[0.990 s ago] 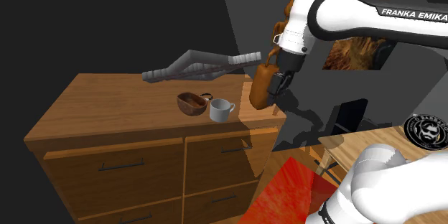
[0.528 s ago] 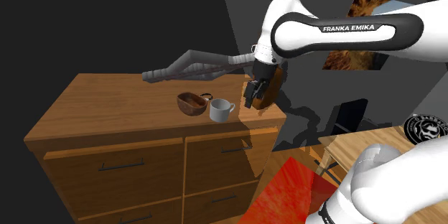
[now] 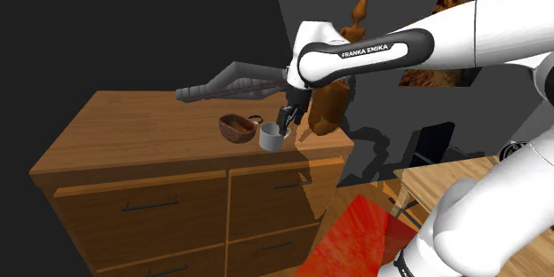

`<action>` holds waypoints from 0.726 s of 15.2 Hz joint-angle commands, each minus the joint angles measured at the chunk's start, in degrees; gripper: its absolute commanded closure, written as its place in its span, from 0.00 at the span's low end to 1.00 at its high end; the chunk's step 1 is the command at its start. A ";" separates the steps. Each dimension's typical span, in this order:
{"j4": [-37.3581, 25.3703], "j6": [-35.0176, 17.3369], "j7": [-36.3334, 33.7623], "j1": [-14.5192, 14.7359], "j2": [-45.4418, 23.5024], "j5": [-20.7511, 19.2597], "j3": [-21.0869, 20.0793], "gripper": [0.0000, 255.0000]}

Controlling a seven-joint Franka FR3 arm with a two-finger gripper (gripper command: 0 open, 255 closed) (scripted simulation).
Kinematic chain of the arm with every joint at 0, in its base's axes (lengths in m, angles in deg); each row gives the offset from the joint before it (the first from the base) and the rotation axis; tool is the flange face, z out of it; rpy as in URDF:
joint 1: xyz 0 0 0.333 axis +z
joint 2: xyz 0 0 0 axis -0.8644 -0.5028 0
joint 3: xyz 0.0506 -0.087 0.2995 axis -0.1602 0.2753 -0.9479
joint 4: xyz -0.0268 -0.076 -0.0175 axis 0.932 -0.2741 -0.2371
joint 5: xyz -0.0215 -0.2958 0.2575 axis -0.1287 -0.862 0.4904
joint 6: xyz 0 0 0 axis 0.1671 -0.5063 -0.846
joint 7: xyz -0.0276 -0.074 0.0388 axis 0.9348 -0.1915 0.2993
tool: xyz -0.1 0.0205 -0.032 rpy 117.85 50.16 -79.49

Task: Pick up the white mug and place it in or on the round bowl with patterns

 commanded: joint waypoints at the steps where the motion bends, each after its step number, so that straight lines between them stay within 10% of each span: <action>1: -1.48 -2.88 -0.29 -0.17 -4.00 -0.94 -0.15 0.00; 11: -14.14 -10.34 -2.23 -0.22 -22.87 -5.71 0.03 0.00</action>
